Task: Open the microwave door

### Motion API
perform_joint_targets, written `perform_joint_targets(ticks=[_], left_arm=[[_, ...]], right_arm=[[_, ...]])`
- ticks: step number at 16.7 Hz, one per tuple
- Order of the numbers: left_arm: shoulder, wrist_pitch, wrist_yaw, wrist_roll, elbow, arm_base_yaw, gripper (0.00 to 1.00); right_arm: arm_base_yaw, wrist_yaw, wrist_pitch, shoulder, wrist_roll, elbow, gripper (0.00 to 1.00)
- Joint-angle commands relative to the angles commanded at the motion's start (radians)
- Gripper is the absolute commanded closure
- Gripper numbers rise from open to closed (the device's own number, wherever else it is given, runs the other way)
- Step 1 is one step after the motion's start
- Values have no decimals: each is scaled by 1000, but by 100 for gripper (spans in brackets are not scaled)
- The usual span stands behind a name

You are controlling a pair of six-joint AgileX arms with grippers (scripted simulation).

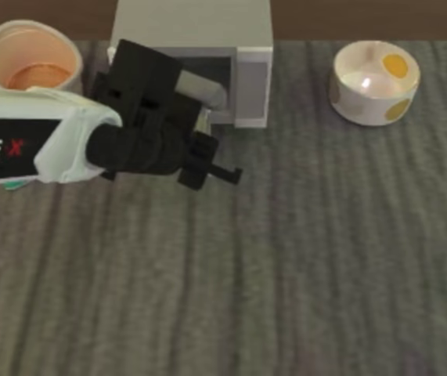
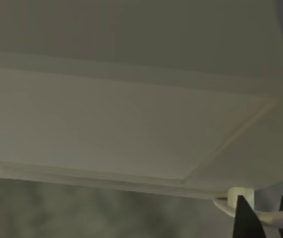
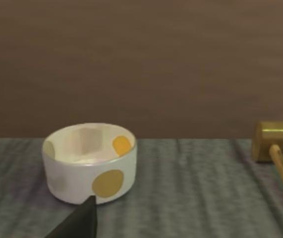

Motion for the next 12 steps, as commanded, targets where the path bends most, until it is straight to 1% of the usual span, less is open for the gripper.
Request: perform_joint_targets(ticks=[4,6,12], left_arm=[[0,0,0,0,0,0,100],[1,-1,10,-4,0,-7,100],[-22,2,48,53,-25,21,100]], right_arm=[[0,0,0,0,0,0,0],[0,0,0,0,0,0,0],[0,0,0,0,0,0,0]])
